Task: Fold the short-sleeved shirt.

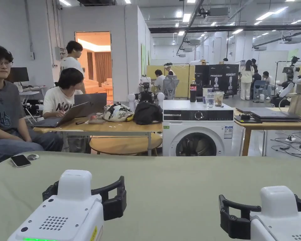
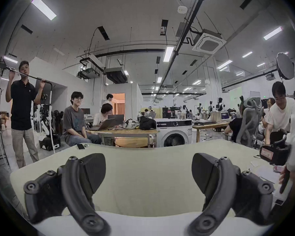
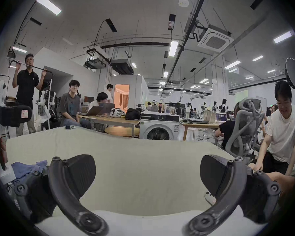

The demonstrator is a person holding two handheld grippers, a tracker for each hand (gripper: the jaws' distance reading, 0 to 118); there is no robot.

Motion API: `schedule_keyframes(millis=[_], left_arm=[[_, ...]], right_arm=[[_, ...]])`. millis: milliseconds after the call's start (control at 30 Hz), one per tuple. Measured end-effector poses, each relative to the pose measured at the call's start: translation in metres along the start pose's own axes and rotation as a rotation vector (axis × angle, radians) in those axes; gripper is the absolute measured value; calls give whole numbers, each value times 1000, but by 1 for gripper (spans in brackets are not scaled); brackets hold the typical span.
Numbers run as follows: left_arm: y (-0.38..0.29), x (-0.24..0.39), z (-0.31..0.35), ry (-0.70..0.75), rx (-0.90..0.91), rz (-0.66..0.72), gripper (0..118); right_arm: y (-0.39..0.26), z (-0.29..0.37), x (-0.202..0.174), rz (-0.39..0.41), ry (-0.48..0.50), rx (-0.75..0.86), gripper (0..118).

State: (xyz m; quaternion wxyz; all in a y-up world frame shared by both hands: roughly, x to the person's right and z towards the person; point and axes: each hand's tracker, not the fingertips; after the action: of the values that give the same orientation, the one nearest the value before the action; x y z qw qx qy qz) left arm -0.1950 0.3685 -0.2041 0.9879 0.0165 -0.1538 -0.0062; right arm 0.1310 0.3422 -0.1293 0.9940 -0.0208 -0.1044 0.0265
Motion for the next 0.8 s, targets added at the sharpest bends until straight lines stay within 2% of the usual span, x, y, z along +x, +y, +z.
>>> schedule_keyframes(millis=[467,600,800], left_arm=[[10,-16,9,23,20,8,103],[12,-34,22,81,26,-10,103],[12,-71,44,184,17,4,103]], right_arm=[[3,-6,-11,-1,-2,-8,118],[5,-13,-33,-31,65,-2,118],[6,-21,-81,-14,174,14,118]])
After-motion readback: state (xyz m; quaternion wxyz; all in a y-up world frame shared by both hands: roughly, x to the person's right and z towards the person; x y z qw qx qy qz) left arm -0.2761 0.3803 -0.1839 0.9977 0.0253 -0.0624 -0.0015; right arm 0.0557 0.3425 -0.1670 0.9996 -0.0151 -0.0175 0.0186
